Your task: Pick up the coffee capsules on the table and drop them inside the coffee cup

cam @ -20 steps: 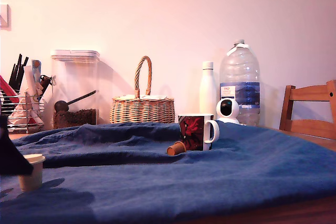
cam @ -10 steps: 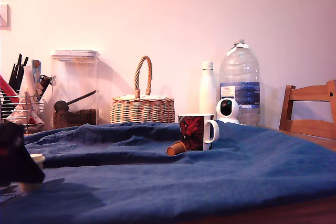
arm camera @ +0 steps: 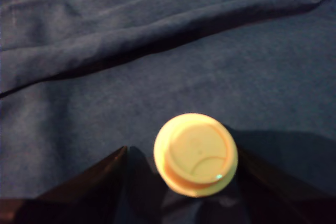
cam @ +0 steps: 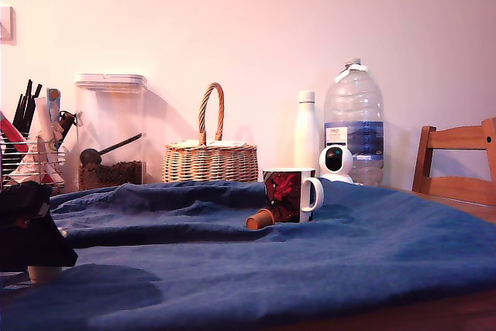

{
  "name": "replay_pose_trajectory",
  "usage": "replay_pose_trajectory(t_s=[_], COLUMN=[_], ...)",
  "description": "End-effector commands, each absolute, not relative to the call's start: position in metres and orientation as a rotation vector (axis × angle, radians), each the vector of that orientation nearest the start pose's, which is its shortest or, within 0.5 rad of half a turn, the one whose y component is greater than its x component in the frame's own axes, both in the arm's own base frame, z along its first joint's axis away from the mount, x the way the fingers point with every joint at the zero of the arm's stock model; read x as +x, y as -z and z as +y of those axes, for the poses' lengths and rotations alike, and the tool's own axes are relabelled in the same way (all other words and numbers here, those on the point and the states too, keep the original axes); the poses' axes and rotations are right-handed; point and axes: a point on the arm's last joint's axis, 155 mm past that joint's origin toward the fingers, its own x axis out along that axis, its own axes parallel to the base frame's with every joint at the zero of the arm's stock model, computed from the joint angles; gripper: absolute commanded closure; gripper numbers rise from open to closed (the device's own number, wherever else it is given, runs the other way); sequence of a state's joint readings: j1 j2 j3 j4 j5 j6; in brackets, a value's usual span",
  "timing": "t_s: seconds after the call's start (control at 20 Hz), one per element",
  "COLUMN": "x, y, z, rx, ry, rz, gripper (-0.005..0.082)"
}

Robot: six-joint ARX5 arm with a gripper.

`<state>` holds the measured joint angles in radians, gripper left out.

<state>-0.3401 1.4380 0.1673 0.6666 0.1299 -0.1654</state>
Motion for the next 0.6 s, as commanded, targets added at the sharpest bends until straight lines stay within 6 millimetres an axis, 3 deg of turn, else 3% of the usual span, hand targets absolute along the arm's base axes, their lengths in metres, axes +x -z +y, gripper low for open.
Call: replay_pose_trajectory(t_s=[0.0, 0.15, 0.55], x=[0.2951, 0.2951, 0.2935], y=[-0.0069, -0.0069, -0.0096], z=[-0.1308, -0.1309, -0.1366], rx=[-0.085, -0.085, -0.096], ry=[0.410, 0.410, 0.443], rz=[0.637, 0.637, 0.632], gripper=[0.0326, 0.0563, 0.0585])
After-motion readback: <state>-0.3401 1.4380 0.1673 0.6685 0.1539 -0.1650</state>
